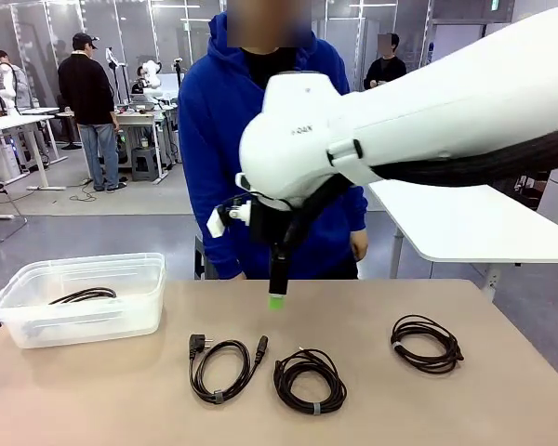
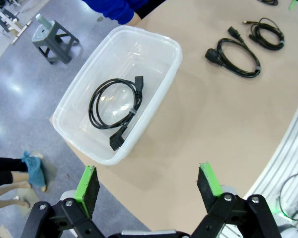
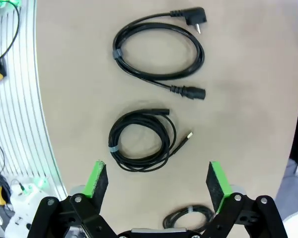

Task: Organize and store the cables.
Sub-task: Place the Power Cable into the Organizing box.

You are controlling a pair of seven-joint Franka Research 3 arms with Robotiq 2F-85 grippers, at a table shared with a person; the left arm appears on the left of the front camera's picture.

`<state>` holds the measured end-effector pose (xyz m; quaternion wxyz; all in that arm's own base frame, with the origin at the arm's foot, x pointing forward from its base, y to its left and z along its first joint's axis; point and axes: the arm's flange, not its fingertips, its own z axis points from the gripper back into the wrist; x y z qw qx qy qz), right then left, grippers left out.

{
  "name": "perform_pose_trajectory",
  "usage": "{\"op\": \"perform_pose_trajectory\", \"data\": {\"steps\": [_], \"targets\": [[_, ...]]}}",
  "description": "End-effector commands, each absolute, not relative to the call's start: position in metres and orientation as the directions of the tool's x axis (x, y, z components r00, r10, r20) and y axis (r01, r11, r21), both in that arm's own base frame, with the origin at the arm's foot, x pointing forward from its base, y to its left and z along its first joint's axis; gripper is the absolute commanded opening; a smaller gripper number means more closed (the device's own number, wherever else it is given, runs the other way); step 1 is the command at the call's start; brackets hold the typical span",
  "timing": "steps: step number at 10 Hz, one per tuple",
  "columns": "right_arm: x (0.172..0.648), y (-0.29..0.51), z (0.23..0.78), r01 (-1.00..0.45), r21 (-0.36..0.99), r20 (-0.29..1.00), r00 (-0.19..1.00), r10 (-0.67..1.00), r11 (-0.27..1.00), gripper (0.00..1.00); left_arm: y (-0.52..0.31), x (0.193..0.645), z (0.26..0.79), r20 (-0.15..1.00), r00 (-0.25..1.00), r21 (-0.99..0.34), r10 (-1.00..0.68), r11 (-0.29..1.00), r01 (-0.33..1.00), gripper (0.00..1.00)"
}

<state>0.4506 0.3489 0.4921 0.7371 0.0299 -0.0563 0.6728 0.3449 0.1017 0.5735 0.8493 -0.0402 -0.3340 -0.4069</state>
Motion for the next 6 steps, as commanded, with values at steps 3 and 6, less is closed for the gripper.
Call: {"op": "perform_pose_trajectory", "data": {"steps": [3, 6], "targets": [[0.394, 0.269, 0.499, -0.940, -0.079, 0.272, 0.301, 0.914, 0.333, 1.00, 0.100, 0.344, 0.575, 0.592, 0.459, 0.210, -0.663, 0.677, 0.706, 1.00], [0.377, 0.236, 0.521, -0.903, -0.108, 0.295, 0.370, 0.881, 0.416, 1.00, 0.100, 0.344, 0.575, 0.592, 0.459, 0.210, -0.663, 0.677, 0.706, 1.00]]}}
